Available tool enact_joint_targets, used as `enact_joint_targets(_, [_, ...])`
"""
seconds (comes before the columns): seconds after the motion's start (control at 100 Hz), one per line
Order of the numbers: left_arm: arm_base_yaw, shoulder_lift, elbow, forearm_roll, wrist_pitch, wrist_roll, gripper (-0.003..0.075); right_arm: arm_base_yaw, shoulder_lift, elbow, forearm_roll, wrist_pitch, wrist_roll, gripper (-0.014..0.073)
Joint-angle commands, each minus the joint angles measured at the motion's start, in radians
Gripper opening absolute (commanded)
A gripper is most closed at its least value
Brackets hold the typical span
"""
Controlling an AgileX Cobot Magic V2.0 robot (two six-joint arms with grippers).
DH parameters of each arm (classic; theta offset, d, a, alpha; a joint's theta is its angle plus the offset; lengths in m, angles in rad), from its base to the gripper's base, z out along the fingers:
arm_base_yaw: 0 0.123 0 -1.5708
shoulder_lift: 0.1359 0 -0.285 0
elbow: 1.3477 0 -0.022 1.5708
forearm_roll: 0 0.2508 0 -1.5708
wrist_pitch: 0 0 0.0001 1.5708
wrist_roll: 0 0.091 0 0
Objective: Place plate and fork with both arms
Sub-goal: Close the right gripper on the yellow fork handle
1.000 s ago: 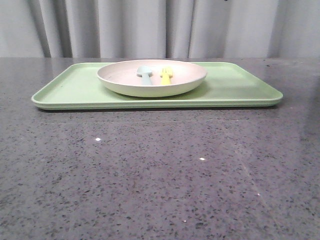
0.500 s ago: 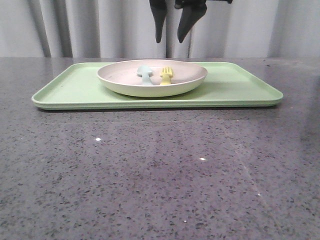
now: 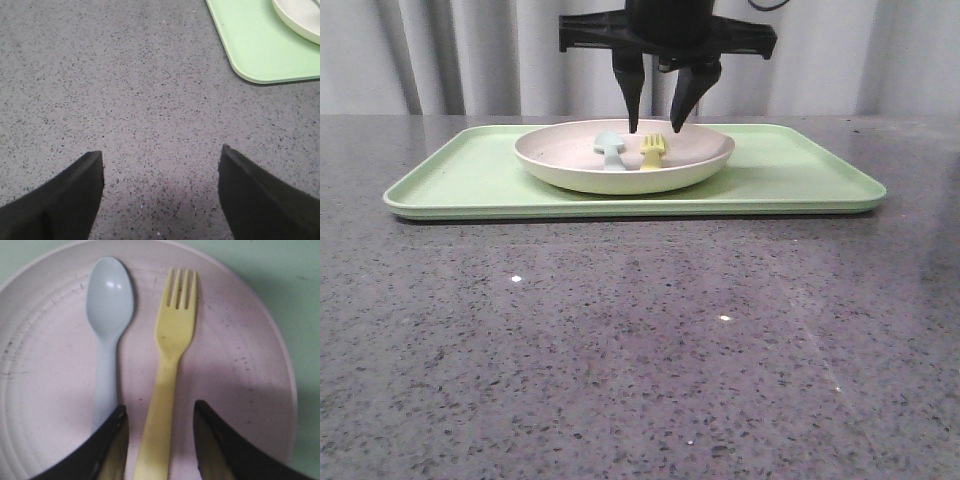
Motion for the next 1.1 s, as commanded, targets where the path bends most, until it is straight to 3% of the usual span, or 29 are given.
enact_joint_targets(0.0, [0.002,0.006,-0.026,-0.004,-0.065,-0.012,0.0472,-0.001,-0.056,-0.031,-0.031,-0.038,0.003,0.0329])
enact_joint_targets(1.09, [0.002,0.006,-0.026,-0.004,-0.065,-0.012,0.0472,-0.003,0.016,-0.031,-0.027,-0.038,0.042,0.0329])
